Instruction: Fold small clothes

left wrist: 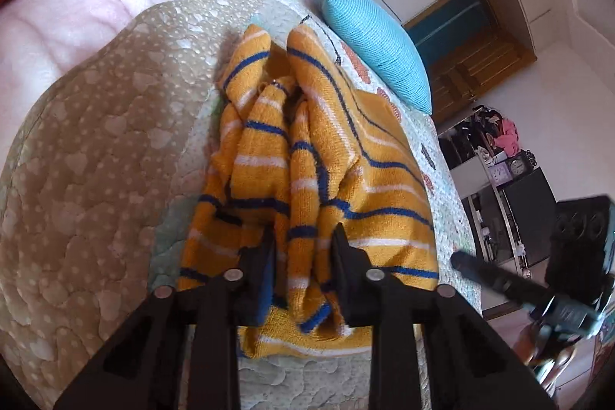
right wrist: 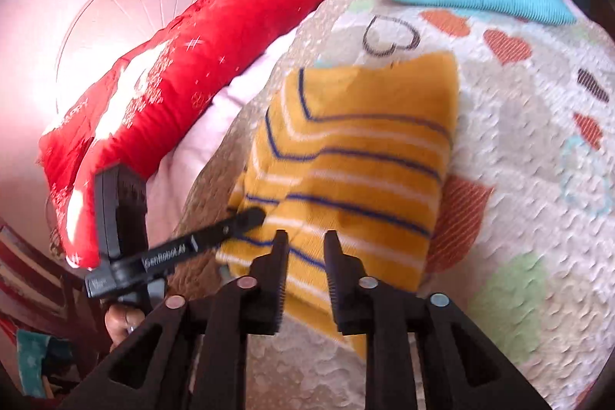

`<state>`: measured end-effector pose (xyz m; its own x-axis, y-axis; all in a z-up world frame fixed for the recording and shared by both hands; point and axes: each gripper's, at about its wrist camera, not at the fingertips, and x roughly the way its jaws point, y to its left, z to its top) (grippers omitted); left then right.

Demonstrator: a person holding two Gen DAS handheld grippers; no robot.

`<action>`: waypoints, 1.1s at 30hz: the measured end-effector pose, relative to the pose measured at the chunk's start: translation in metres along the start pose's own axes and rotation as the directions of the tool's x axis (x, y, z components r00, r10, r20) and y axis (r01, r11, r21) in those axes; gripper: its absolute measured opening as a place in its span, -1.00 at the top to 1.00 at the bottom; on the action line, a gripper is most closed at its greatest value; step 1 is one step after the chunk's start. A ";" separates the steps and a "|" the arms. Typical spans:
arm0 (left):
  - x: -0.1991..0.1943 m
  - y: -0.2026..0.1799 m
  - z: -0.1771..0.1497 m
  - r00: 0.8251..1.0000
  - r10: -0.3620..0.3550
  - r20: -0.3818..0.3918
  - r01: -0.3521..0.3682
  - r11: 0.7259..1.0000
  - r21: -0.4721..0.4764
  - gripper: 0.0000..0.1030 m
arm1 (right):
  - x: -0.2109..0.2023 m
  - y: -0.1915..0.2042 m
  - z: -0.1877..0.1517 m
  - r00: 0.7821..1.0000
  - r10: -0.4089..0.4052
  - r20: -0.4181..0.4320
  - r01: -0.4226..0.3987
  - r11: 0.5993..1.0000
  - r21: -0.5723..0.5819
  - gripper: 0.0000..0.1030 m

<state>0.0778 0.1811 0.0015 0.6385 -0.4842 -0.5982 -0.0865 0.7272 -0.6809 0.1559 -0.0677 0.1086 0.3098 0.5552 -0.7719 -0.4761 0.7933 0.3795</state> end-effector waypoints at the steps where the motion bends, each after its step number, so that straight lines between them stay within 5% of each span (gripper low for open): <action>1: -0.003 0.003 0.000 1.000 -0.014 0.007 0.014 1.000 -0.015 0.58 | -0.001 0.003 0.013 0.999 -0.031 0.015 0.031 1.000 0.000 0.09; 6: -0.023 0.008 -0.002 0.998 -0.040 0.039 0.041 0.999 -0.024 0.74 | 0.039 0.040 0.066 0.999 -0.037 -0.019 0.037 0.999 -0.038 -0.14; 12: -0.023 0.010 -0.003 0.999 -0.039 0.038 0.039 0.999 -0.011 0.75 | 0.119 0.083 0.084 0.969 -0.238 -0.072 0.221 0.955 -0.196 -0.13; 13: -0.023 0.010 -0.004 0.999 -0.040 0.037 0.041 0.999 -0.011 0.75 | 0.132 0.086 0.084 0.956 -0.280 -0.089 0.254 0.940 -0.228 0.09; 14: -0.023 0.011 -0.003 0.998 -0.046 0.036 0.046 0.999 -0.016 0.75 | 0.142 0.084 0.082 0.938 -0.330 -0.102 0.296 0.921 -0.253 0.70; 15: -0.023 0.013 -0.003 0.998 -0.051 0.035 0.052 0.998 -0.022 0.75 | 0.149 0.082 0.081 0.924 -0.364 -0.121 0.323 0.908 -0.266 0.86; 21: -0.032 0.018 -0.001 0.997 -0.062 0.046 0.064 0.997 -0.037 0.76 | 0.135 0.098 0.090 0.957 -0.282 -0.072 0.261 0.940 -0.218 0.86; 33: -0.039 0.036 -0.008 1.000 -0.001 0.024 0.003 0.996 -0.084 0.76 | 0.178 0.098 0.074 0.965 -0.215 -0.148 0.188 0.966 -0.177 0.79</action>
<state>0.0438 0.2220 -0.0034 0.6566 -0.4729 -0.5876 -0.1491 0.6823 -0.7157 0.2249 0.1275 0.0461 0.2794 0.3285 -0.9023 -0.5474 0.8265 0.1314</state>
